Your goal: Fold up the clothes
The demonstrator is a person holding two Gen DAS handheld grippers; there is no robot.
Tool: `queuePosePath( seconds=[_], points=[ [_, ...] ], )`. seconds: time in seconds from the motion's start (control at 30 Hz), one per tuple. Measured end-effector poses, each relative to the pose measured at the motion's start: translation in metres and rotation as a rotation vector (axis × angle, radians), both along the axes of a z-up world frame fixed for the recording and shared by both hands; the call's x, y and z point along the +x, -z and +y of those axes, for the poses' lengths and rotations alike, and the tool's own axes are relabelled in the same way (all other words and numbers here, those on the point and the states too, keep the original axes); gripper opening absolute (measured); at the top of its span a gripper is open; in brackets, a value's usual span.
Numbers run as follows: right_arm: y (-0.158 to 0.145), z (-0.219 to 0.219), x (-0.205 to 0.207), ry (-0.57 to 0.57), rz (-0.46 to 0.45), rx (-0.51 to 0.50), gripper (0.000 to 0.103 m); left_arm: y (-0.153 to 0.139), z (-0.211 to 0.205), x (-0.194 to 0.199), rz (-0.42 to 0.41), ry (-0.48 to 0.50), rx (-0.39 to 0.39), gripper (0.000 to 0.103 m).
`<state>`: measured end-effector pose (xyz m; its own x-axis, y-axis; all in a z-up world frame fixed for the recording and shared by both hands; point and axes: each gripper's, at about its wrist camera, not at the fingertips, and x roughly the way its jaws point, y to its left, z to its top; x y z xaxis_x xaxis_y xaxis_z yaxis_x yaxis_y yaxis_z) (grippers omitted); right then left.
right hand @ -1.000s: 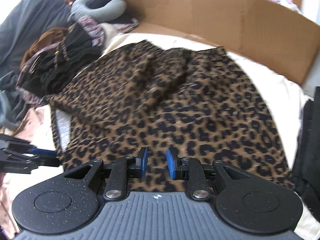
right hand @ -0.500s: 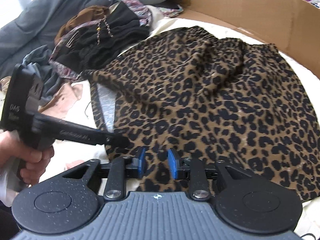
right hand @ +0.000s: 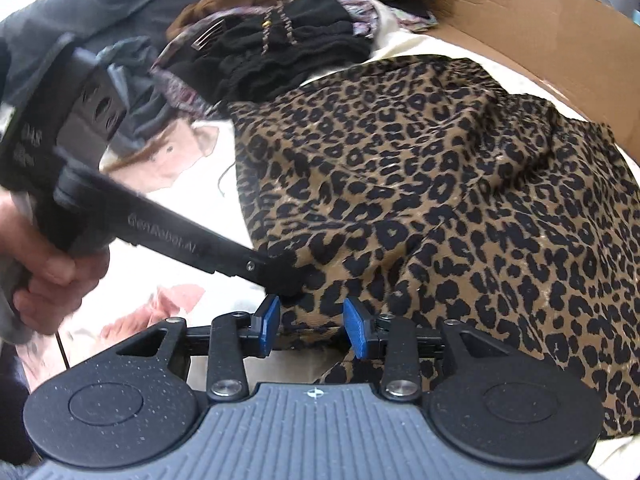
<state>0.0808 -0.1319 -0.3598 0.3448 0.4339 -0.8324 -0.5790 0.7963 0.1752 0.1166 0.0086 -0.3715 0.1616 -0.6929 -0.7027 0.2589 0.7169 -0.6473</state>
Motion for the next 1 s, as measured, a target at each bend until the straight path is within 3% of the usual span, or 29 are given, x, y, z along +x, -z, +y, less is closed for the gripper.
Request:
queuePosePath(
  seconds=[0.3, 0.37, 0.4, 0.43, 0.53, 0.8, 1.0],
  points=[
    [0.024, 0.019, -0.011, -0.065, -0.026, -0.093, 0.041, 0.008, 0.001, -0.004, 0.011, 0.001, 0.013, 0.001],
    [0.031, 0.024, -0.013, -0.079, -0.034, -0.122, 0.029, 0.010, 0.003, -0.004, 0.011, -0.006, 0.022, 0.002],
    [0.033, 0.025, -0.013, -0.088, -0.034, -0.133, 0.018, 0.011, 0.004, -0.004, 0.011, -0.010, 0.026, 0.002],
    [0.034, 0.026, -0.013, -0.095, -0.034, -0.141, 0.011, 0.013, 0.005, -0.004, 0.011, -0.013, 0.030, 0.006],
    [0.036, 0.025, -0.013, -0.102, -0.034, -0.153, 0.003, 0.017, 0.014, 0.001, 0.009, -0.061, 0.049, 0.032],
    [0.036, 0.026, -0.014, -0.126, -0.034, -0.158, 0.002, 0.025, 0.043, 0.023, 0.005, -0.232, 0.042, 0.032],
    [0.035, 0.027, -0.015, -0.144, -0.025, -0.157, 0.002, 0.028, 0.062, 0.037, -0.004, -0.330, 0.054, 0.024]
  ],
)
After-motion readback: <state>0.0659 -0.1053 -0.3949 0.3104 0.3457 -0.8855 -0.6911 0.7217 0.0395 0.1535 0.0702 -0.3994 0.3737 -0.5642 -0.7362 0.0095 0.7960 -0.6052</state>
